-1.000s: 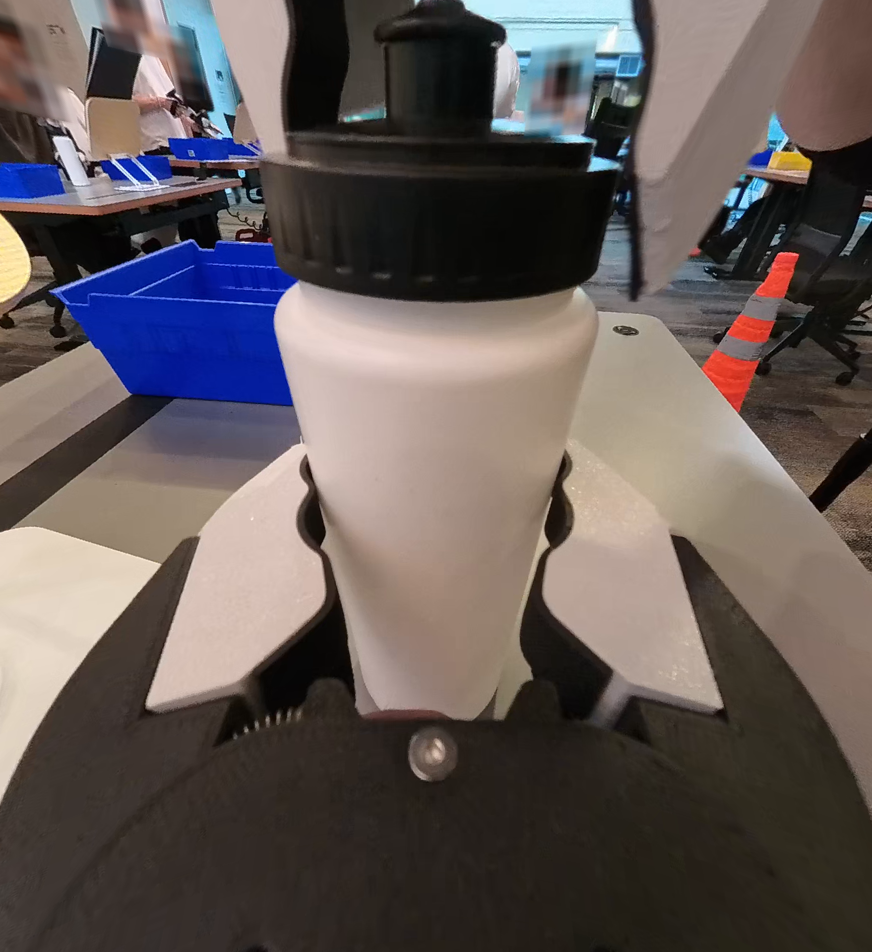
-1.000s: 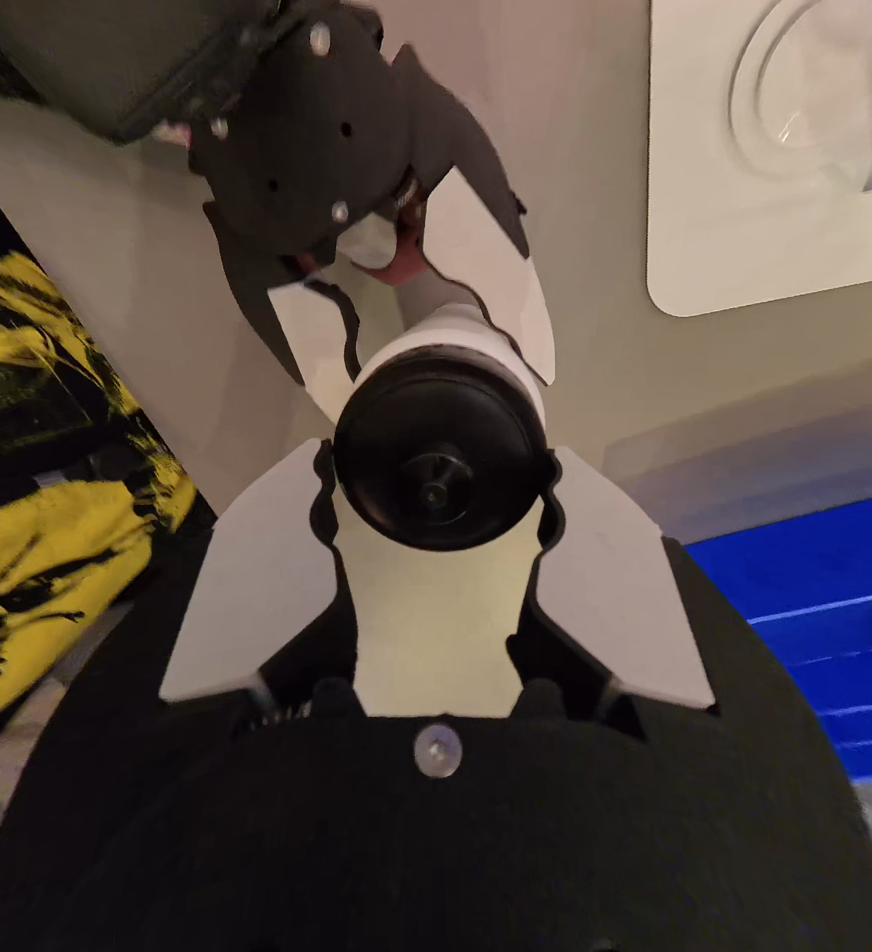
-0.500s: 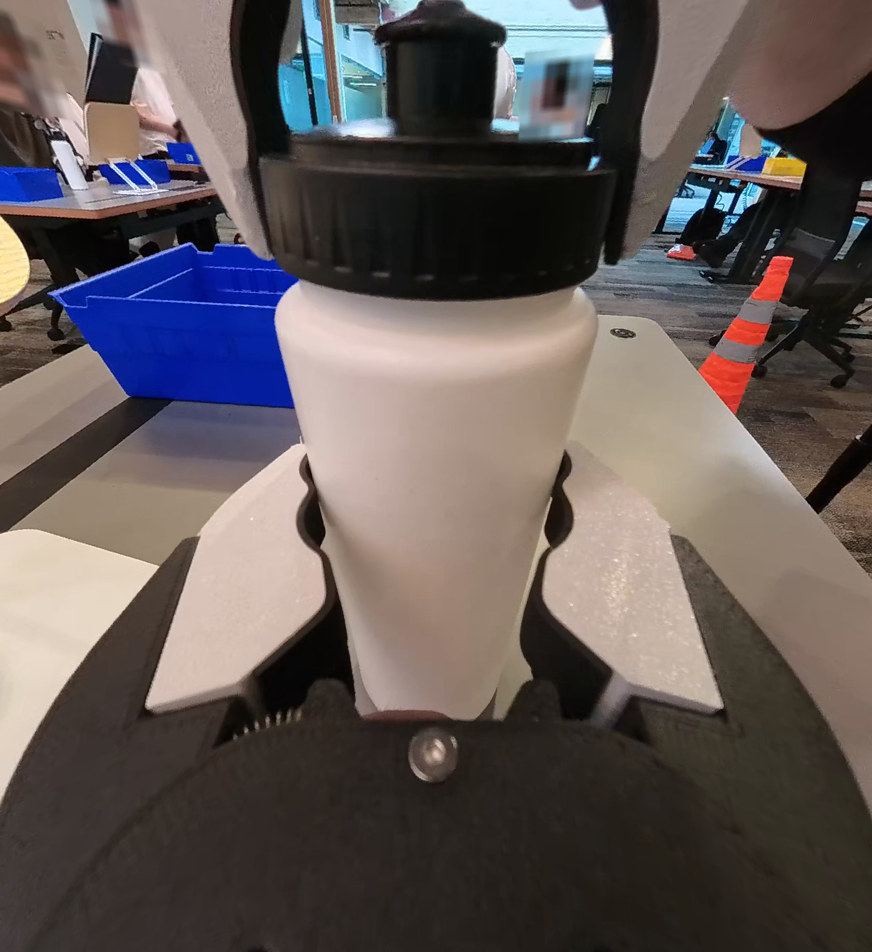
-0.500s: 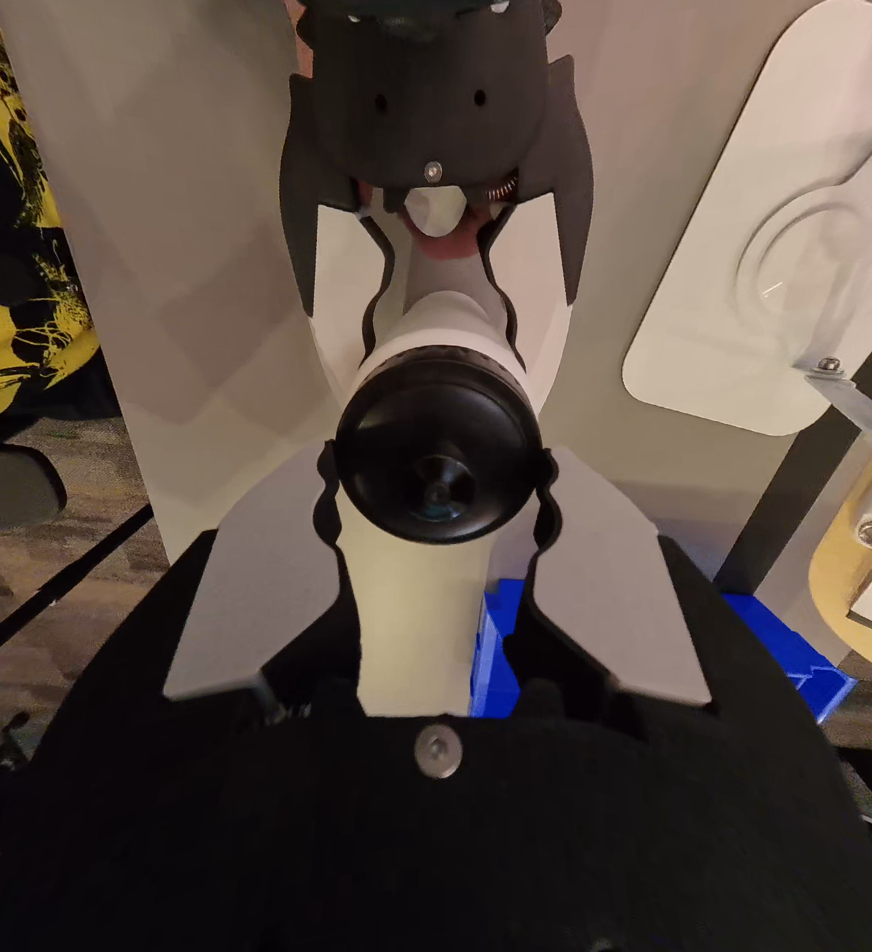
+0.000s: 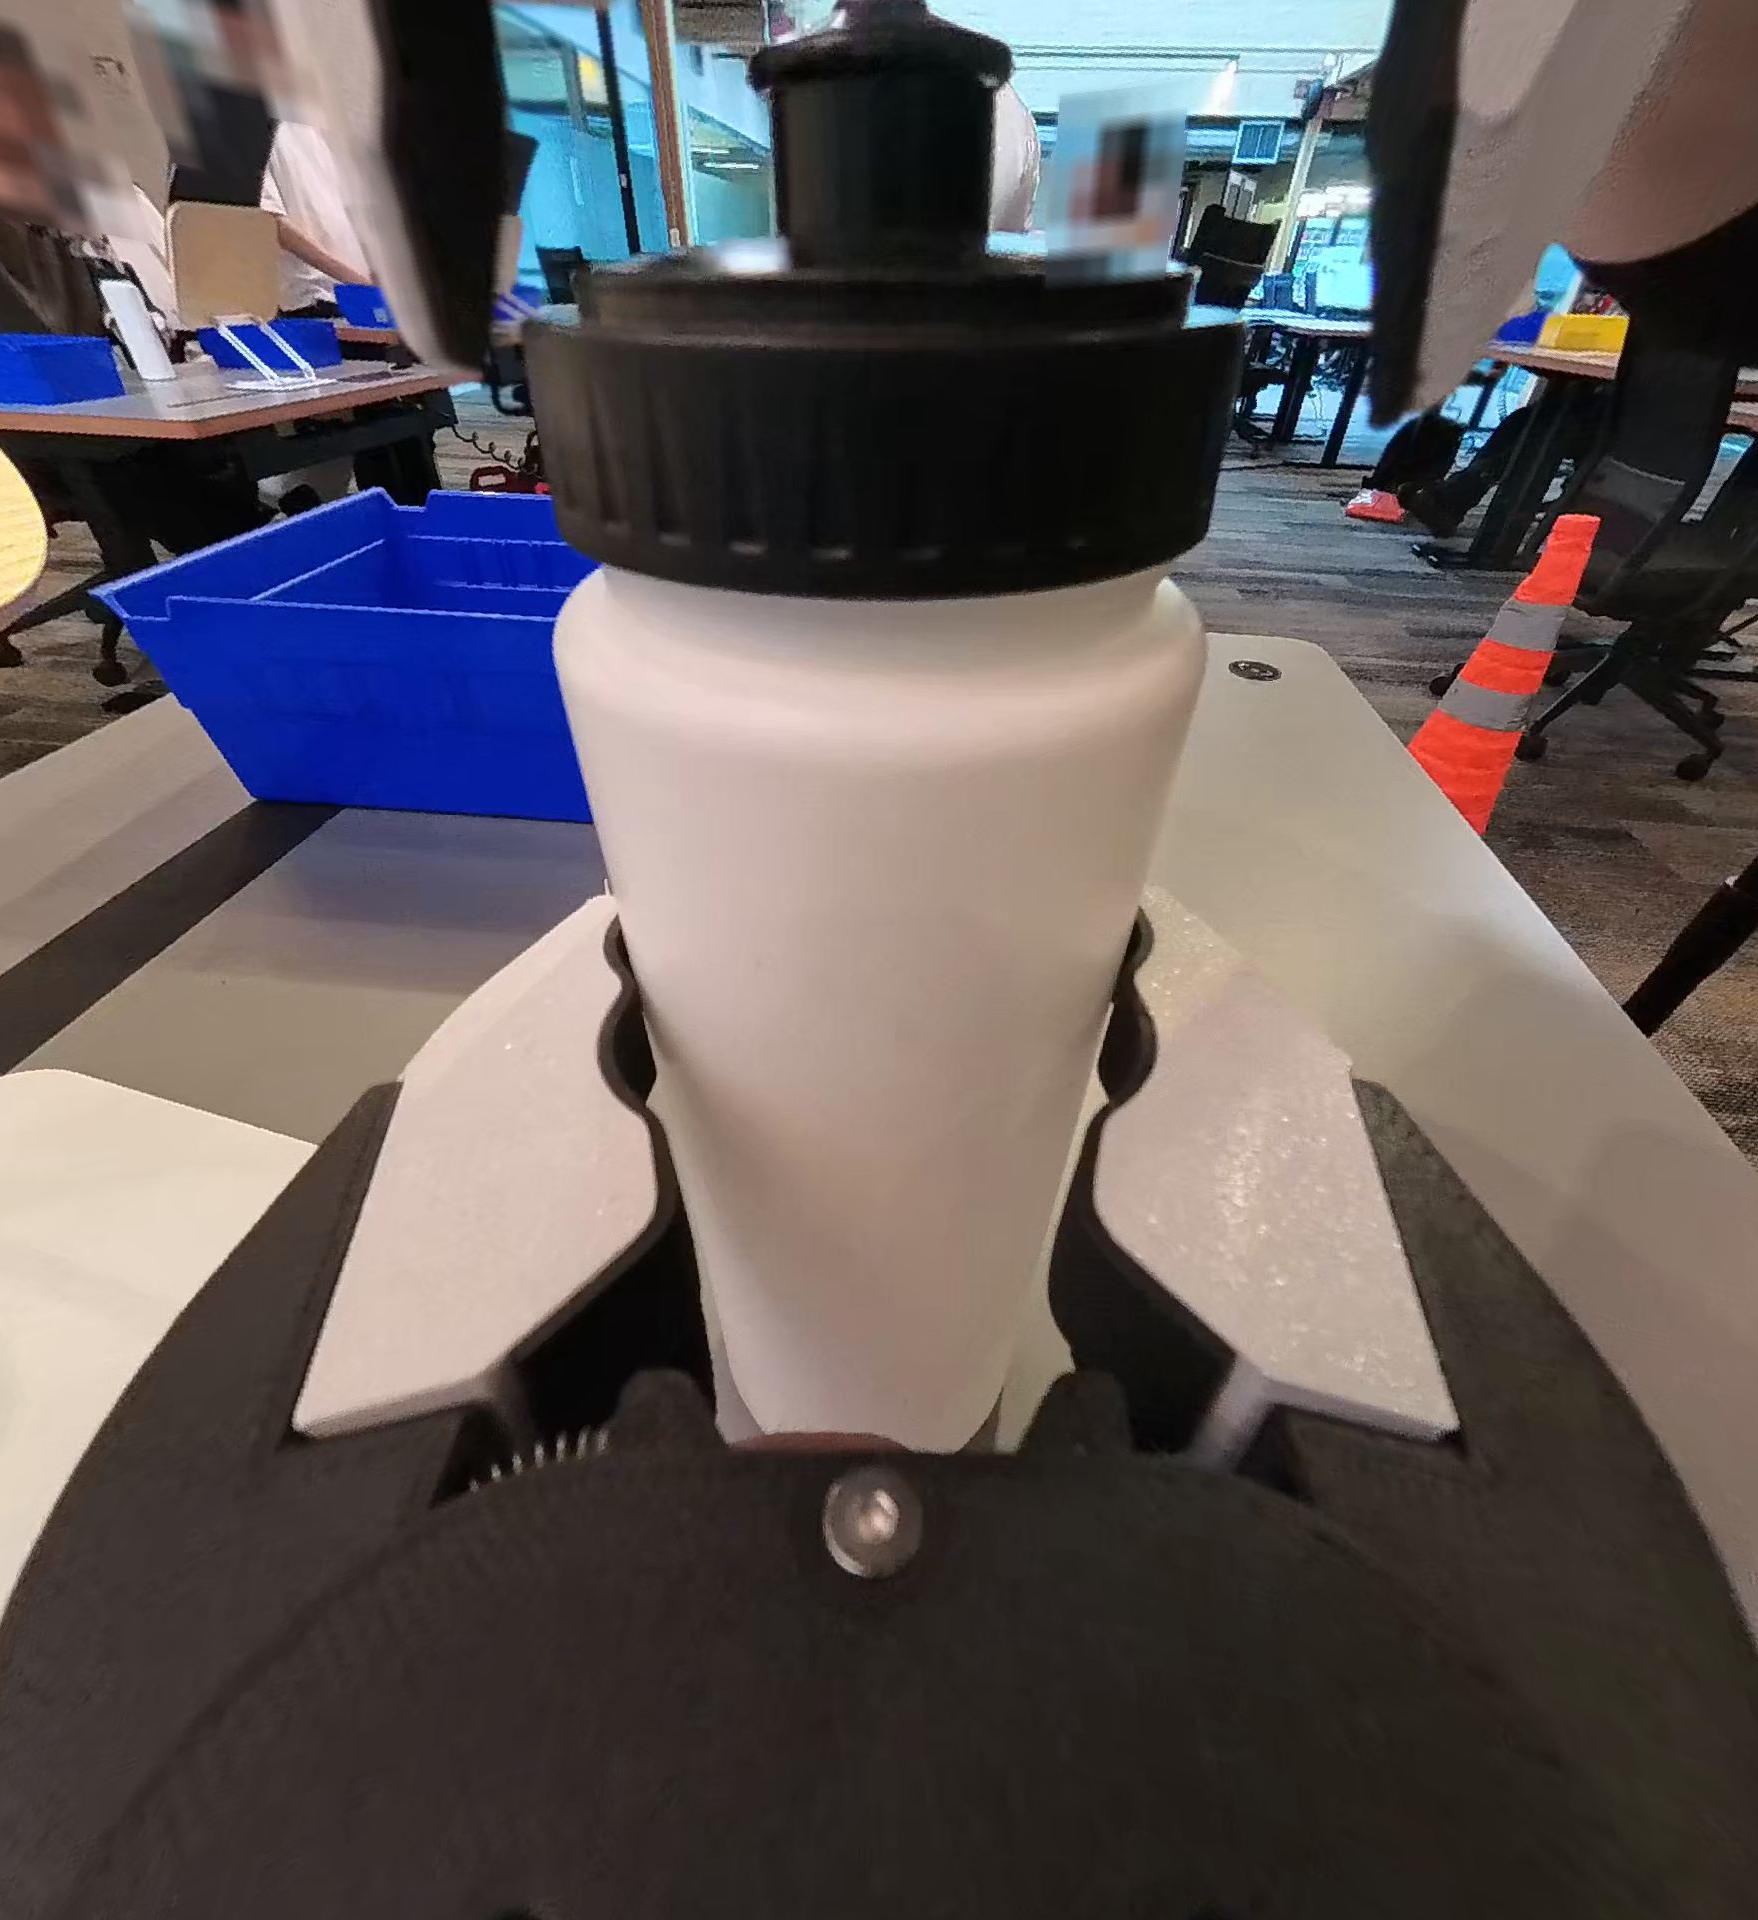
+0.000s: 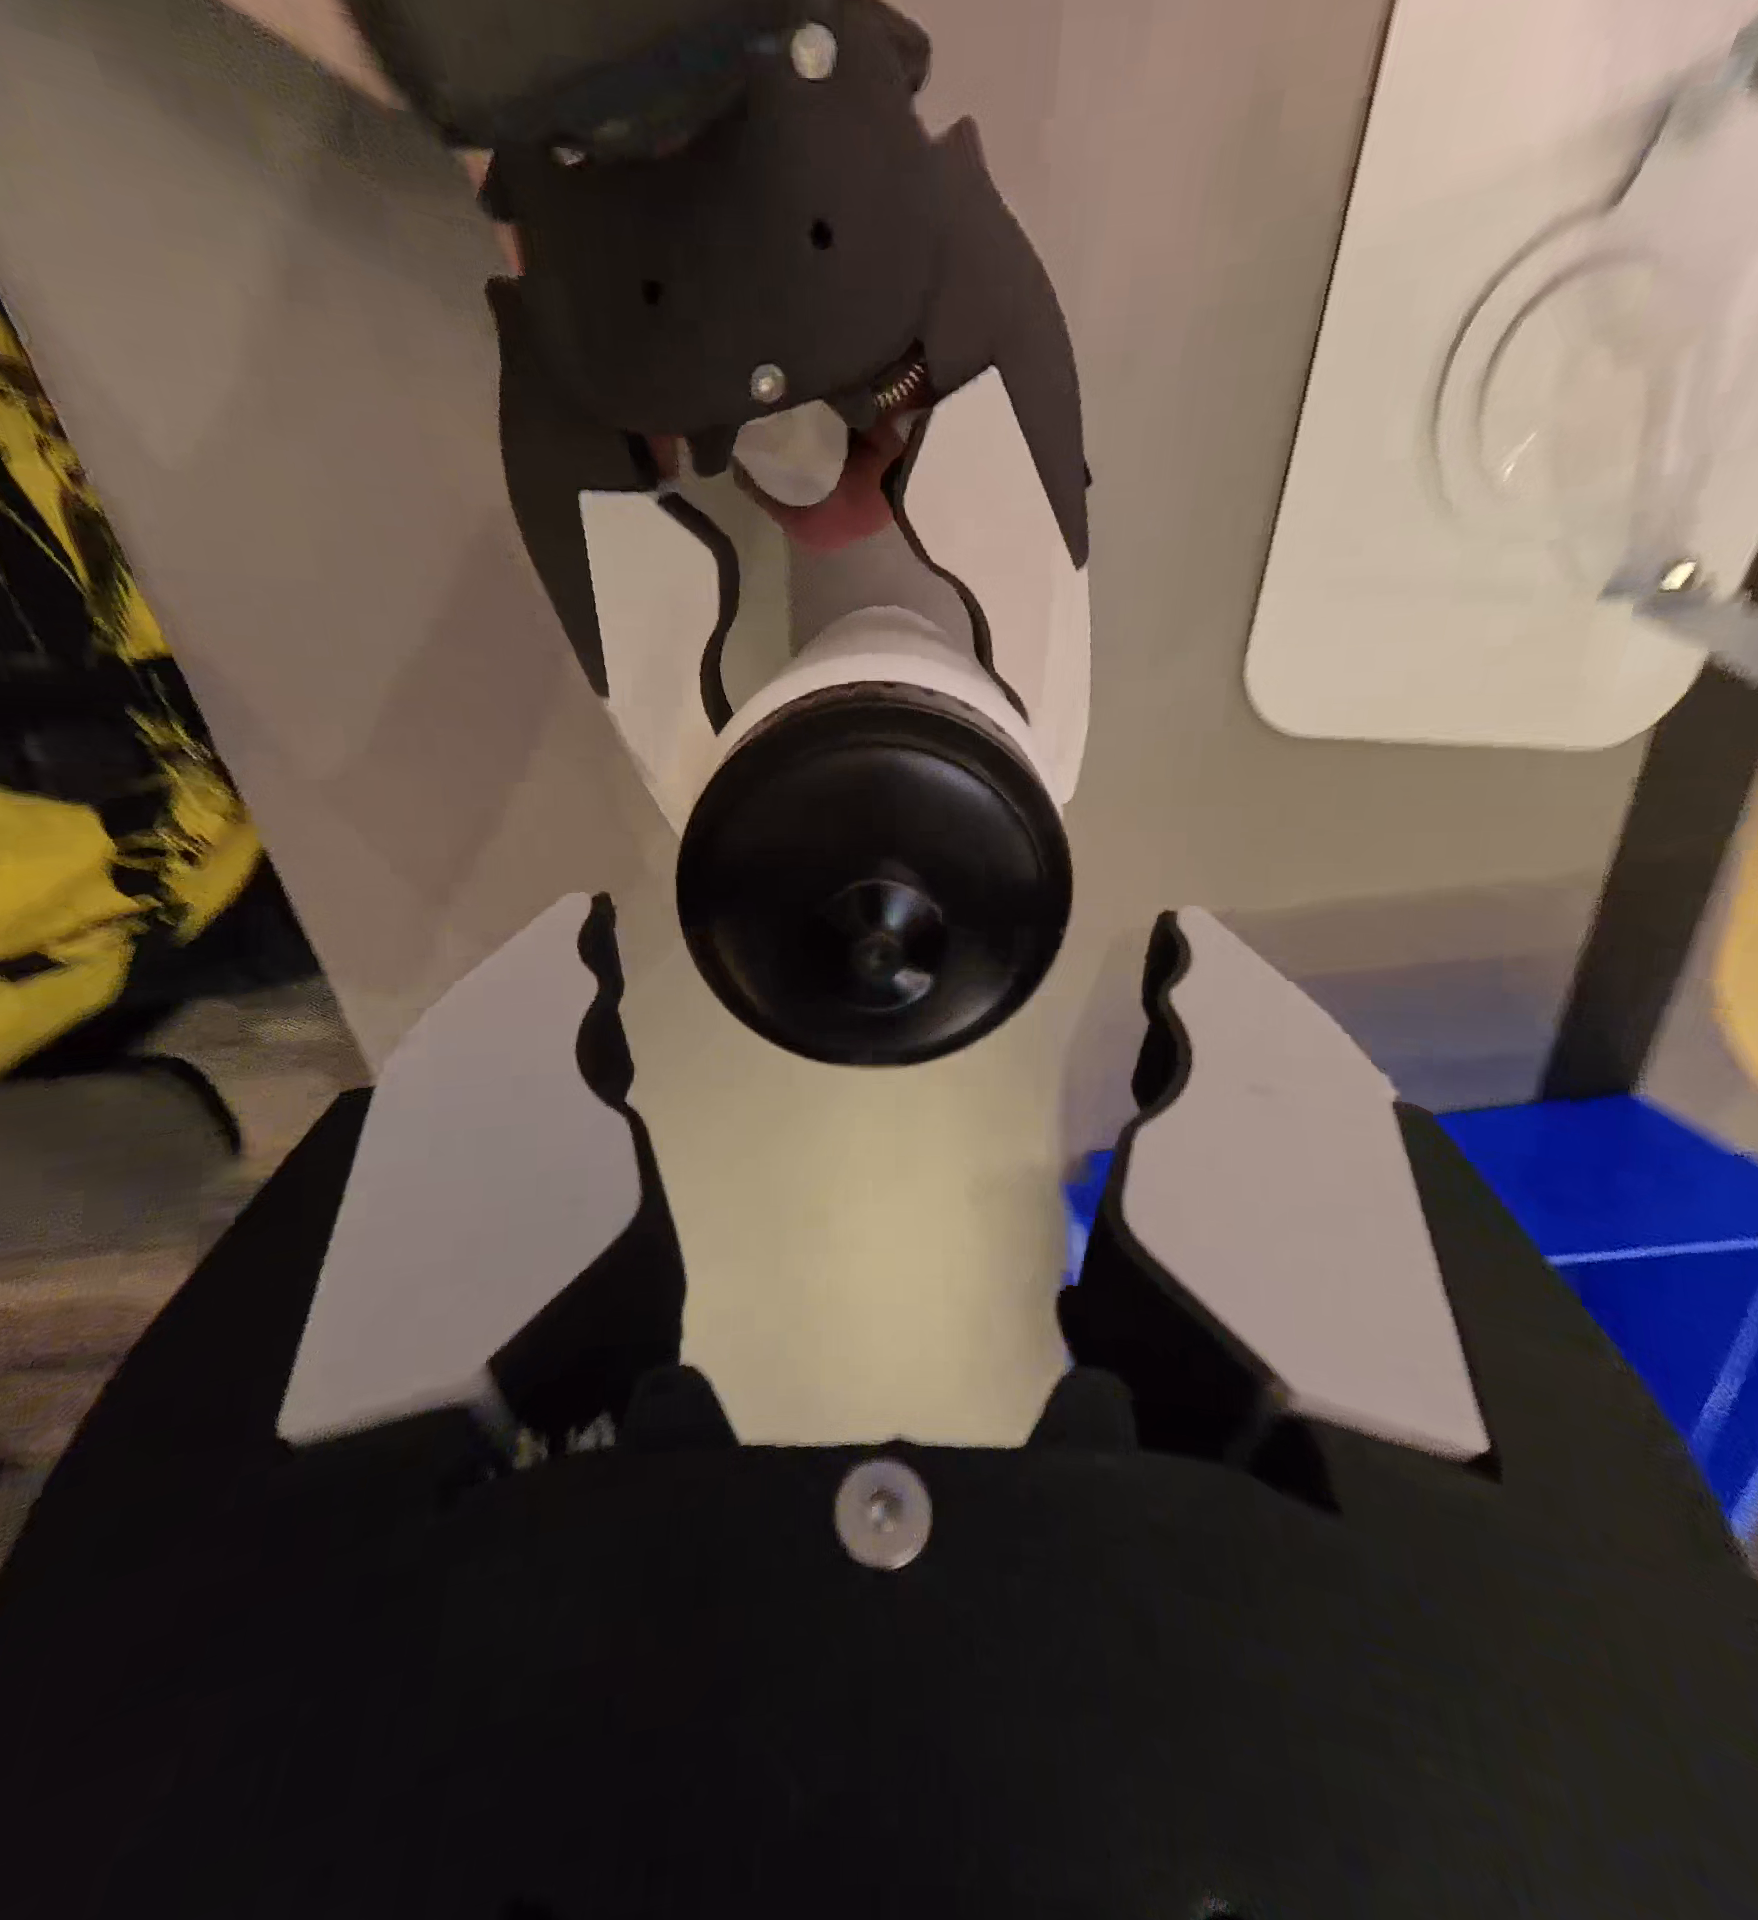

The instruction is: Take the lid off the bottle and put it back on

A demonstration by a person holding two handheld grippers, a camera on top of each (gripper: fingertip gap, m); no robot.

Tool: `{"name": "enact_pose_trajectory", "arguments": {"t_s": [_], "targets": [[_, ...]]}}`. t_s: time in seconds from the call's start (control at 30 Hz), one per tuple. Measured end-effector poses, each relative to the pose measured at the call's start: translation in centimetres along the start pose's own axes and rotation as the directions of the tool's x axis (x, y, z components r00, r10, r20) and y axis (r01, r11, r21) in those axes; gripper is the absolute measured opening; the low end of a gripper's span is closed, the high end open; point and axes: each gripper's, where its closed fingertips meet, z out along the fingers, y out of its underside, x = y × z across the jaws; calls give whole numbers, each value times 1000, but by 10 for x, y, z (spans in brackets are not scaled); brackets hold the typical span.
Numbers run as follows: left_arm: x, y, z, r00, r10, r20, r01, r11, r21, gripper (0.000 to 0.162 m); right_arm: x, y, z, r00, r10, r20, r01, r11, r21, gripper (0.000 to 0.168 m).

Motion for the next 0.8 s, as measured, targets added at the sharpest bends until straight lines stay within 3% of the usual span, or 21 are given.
{"name": "enact_pose_trajectory", "arguments": {"t_s": [0.13, 0.23, 0.3, 0.47, 0.63, 0.7, 0.77, 0.8], "targets": [[0, 0, 0, 1000, -2, -3, 2, 1000, 3, 85, 2, -3, -2, 981, -192, -13, 192, 981, 10, 86], [0, 0, 0, 1000, -2, -3, 2, 1000, 3, 85, 0, 0, 5, 965, -258, 38, 259, 966, -22, 72], [0, 0, 0, 1000, 1, -4, -1, 1000, 3, 85, -1, -1, 8, 962, -267, 63, 268, 963, -17, 74], [-2, -1, 0, 1000, -14, -5, 14, 1000, 8, 85, 0, -1, 8, 997, -21, 75, 23, 1000, -21, 74], [0, 0, 1, 1000, -1, -1, 1, 1000, 2, 85, -3, 0, 9, 968, 251, 29, -251, 968, 15, 74], [1, 0, 1, 1000, 1, -4, -1, 1000, 1, 85, -3, 0, 9, 963, 267, 21, -268, 963, 28, 75], [2, 0, 1, 1000, 0, -3, 0, 1000, 1, 85, -2, 5, 9, 988, 157, -5, -157, 988, -5, 78], [2, 0, 1, 1000, 1, -4, -1, 1000, 0, 85, 2, 9, 9, 995, 85, -52, -87, 996, -28, 99]]}}
